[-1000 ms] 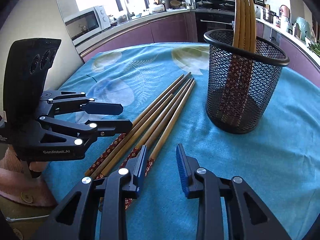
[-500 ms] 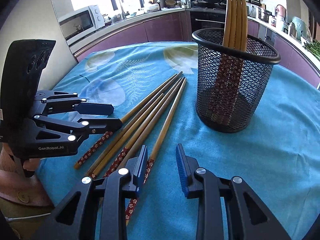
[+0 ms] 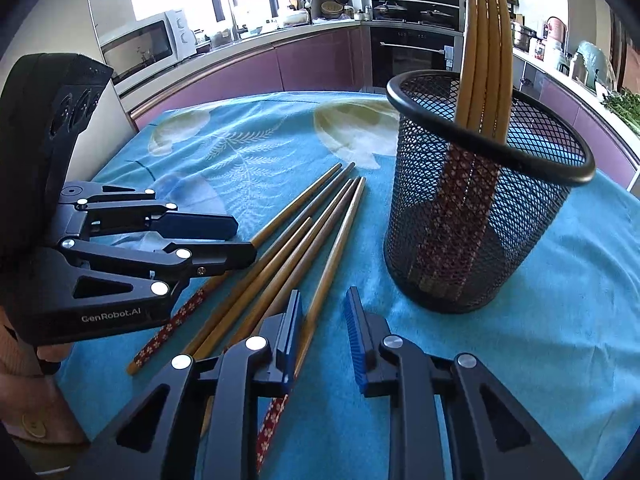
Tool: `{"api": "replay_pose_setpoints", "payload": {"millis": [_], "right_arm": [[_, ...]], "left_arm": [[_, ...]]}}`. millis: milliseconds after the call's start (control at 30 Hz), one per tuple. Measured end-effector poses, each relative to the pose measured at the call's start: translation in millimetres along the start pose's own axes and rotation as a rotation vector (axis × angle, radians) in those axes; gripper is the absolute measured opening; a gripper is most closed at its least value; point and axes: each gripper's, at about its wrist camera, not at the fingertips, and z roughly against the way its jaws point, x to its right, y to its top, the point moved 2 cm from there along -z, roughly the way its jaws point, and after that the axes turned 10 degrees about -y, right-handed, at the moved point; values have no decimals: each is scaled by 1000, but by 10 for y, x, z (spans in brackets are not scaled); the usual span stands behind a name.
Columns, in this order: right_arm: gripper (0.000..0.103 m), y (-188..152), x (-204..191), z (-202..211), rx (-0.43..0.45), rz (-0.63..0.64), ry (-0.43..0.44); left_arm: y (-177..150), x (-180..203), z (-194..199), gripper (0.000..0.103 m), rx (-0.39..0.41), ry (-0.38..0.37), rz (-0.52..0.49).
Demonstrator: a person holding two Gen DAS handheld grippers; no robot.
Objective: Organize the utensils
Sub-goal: 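Grasp a third chopstick with the left tool while the right tool grasps one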
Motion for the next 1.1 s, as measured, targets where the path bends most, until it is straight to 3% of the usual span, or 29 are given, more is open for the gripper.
{"api": "replay_pose_setpoints", "payload": {"millis": [167,267,533,767,1100], "right_arm": [[8,8,60,-18,0,-46,20],[7,-16,121,10,2,-79,27],[5,-12,192,198,45,-104,72],[5,-47,57,202,18,-47,114],[7,-61,-11,73,-19,-20,96]], "left_arm": [[17,-2,-11,10,6,-2,27],[0,-22,7,8,14,-5,54],[-66,13,222,7,56,-53,72],[-186,111,215,7,19,-87,40],[-201,50,97,10,-24,-110,37]]}}
